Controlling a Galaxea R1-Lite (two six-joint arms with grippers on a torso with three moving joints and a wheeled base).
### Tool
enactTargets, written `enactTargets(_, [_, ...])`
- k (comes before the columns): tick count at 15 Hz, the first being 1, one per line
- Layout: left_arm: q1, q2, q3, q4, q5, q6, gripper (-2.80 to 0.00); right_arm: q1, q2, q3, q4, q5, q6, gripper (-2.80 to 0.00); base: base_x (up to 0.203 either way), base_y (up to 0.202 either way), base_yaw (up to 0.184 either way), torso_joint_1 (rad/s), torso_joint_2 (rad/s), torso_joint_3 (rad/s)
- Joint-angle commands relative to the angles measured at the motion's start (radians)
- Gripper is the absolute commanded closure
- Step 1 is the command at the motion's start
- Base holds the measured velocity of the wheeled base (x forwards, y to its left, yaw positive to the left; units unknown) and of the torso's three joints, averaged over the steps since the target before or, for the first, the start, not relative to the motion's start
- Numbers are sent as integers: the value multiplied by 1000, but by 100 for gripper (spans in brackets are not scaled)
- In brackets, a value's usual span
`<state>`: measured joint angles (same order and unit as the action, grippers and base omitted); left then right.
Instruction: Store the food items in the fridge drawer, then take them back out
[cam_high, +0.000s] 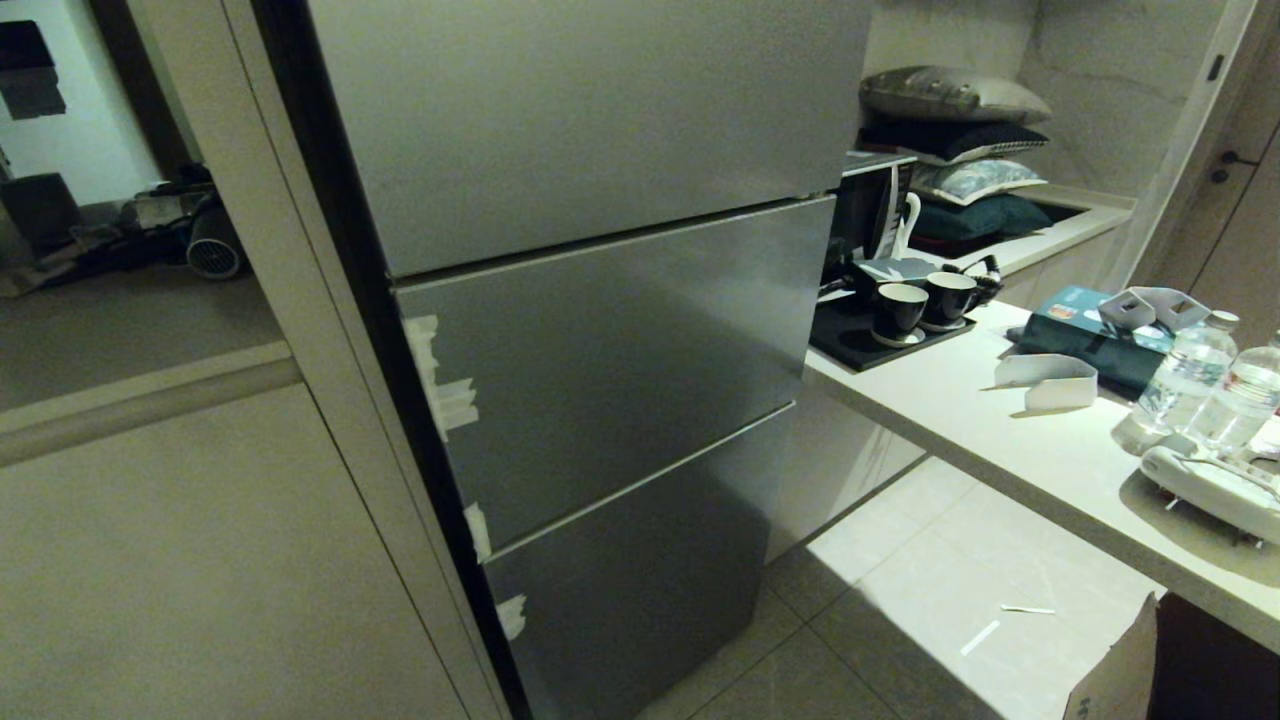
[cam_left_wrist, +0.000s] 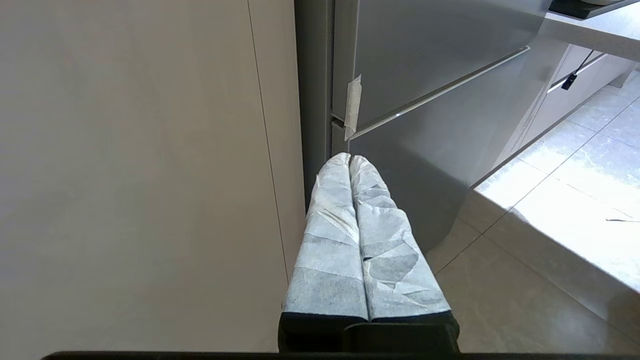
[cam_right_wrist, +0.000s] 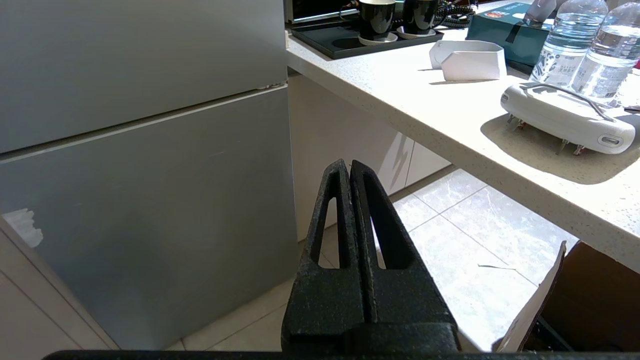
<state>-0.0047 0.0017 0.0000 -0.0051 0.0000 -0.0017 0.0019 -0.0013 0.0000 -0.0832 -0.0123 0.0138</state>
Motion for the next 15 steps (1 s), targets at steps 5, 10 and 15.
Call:
enactTargets(5, [0, 1, -6, 2, 0, 10, 0, 1, 0, 31, -1, 0, 0, 0, 0, 0, 0, 0, 0, 0])
enactTargets(10, [-5, 176, -206, 63, -52, -44, 0, 0, 0, 31, -1, 0, 0, 0, 0, 0, 0, 0, 0, 0])
enactTargets(15, [-55, 564, -321, 18, -140, -251, 0, 0, 0, 31, -1, 0, 0, 0, 0, 0, 0, 0, 0, 0])
